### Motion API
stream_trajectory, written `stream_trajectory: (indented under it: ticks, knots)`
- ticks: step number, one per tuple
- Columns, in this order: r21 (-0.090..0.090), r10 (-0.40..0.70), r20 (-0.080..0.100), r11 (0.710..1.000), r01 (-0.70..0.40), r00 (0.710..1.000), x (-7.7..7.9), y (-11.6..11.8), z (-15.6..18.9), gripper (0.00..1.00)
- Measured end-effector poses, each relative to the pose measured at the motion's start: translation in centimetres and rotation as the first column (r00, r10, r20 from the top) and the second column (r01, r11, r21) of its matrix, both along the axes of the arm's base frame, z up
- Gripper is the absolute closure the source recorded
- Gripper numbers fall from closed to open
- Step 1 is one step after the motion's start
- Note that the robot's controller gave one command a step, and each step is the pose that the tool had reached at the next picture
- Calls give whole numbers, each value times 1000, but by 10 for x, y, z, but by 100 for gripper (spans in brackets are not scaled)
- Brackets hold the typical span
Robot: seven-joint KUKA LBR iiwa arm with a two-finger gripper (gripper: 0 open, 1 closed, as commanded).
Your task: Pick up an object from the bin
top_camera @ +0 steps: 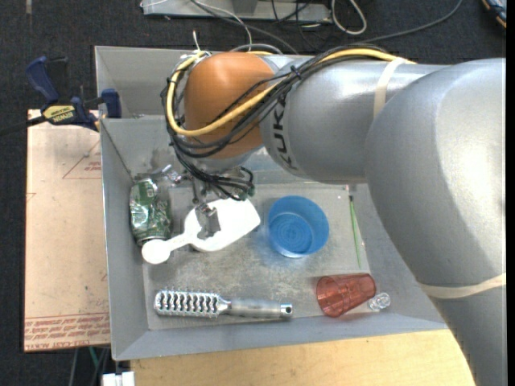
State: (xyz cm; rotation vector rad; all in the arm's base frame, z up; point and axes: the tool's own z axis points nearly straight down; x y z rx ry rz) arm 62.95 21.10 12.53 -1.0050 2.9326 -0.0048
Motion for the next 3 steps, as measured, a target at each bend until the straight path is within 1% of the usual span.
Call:
stream_trajectory:
  ticks: [1, 2, 3]
  knots:
    - [-25, 368, 7, 929, -368, 930, -21, 34, -13, 100]
    - [-25, 368, 7, 930, -367, 930, -21, 34, -13, 100]
    - [-58, 627, 25, 779, -625, 779, -23, 32, -31, 100]
